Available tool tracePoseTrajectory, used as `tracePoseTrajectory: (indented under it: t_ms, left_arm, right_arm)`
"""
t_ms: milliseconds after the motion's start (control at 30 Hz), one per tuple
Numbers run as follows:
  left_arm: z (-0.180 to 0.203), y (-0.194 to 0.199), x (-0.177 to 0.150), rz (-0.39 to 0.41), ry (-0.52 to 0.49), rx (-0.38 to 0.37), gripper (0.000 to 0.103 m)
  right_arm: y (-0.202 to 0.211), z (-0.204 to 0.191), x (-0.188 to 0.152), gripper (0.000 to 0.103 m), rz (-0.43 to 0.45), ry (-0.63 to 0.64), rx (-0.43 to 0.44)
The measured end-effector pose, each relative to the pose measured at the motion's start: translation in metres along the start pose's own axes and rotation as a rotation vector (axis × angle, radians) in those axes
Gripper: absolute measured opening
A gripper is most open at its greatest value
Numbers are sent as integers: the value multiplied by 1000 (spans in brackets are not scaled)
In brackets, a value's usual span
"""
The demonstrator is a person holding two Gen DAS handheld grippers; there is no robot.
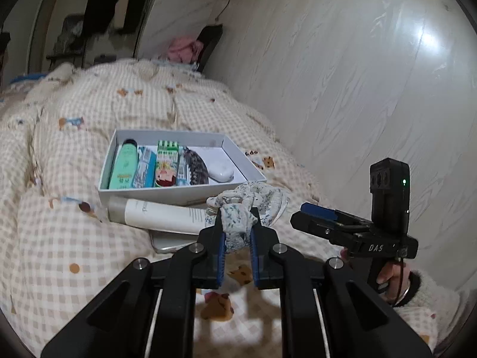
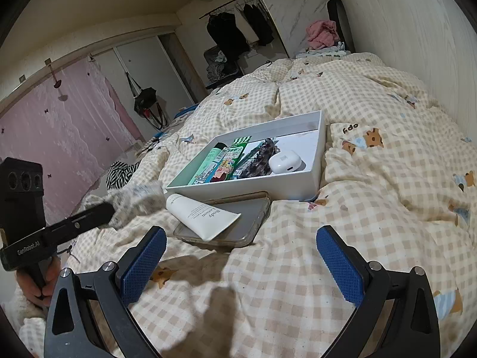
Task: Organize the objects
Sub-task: 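Grasp the floral scrunchie with the left gripper, then grasp the white body lotion tube with the right gripper while the left gripper holds the scrunchie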
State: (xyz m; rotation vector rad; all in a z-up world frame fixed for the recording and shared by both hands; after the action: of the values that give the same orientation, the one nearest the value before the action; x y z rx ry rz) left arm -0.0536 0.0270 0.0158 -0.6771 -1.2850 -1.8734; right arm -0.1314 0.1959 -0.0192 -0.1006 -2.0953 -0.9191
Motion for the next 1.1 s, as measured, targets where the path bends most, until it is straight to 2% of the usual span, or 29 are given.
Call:
tracePoseTrajectory:
  t_ms: [133,300,400,467,567,633,700,767,867,933,1033,1100]
  left_arm:
    - [-5,-9,-13,5,-59,118,14]
    - [-40,-6,-16,28,102,132,14]
    - [-52,-1,-16,62,153,139,14]
    - [-54,2,-17,72,160,135,14]
    - [-52,4,-19,82,154,139,14]
    - [-54,10,-17,117,166,151,14]
    - [-58,20,-16,165,191,161,14]
    - [-65,29,-16,203,224,170,14]
    - [-76,32,-17,215,273,170,14]
    - [-80,29,-20,198,290,166,14]
    - [-82,22,-22,172,295,162,14]
    - [-82,20,-22,163,292,162,14]
  right_arm:
    - [-1,0,0,103,-1,-1,-1]
    - [-2,0,0,103,-4,2,-2]
    - [-5,-4,2,103,-21,25,16]
    - [-9,-13,7,103,-53,69,72]
    - [-21,-26,22,101,-123,129,213]
    - [-29,-33,32,100,-150,189,230]
    - [-45,-44,41,94,-189,279,199]
    - [-68,-56,46,82,-249,354,163]
    - [-103,-74,46,69,-356,453,100]
    - [-125,-84,46,64,-399,509,52]
    - [-147,-92,50,62,-414,536,-7]
    - [-161,-97,50,62,-438,552,-16]
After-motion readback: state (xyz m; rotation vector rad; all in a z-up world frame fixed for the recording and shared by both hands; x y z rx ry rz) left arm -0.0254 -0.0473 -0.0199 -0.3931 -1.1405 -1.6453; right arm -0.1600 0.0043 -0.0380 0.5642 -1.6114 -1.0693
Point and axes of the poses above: each gripper's, at about its wrist camera, not at the fingertips, and y roughly against the way its jaws point, z to its right, x to its top, the point moved 2 cm from there along -y, roughly the way its jaws point, and after that the axes turned 2 degrees about -z, right-handed, at the moved point
